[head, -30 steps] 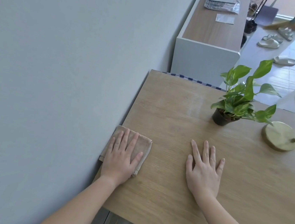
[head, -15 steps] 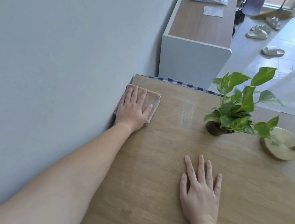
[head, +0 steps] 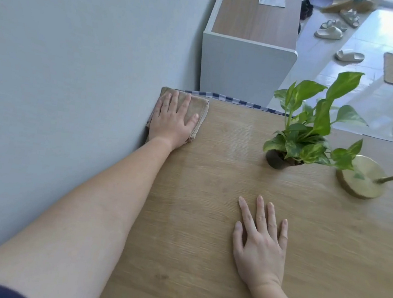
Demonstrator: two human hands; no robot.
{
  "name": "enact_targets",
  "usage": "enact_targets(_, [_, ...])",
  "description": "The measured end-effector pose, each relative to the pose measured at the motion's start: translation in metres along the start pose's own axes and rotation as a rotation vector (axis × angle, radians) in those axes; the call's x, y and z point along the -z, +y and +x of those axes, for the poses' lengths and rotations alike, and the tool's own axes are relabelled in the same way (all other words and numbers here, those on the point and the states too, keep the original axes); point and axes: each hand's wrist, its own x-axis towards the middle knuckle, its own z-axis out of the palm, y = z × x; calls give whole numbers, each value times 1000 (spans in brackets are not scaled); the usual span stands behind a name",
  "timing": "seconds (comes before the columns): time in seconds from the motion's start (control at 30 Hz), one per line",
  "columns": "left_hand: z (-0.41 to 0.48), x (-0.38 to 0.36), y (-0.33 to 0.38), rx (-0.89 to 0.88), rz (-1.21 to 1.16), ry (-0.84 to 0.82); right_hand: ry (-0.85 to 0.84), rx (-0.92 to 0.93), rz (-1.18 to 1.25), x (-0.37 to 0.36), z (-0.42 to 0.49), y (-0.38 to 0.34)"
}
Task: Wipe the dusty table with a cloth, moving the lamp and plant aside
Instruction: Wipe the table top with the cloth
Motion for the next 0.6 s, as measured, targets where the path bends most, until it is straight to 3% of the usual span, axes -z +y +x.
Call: enact_targets(0.6, [-326, -58, -2, -39, -31, -40, -30, -5, 47, 13, -8, -5])
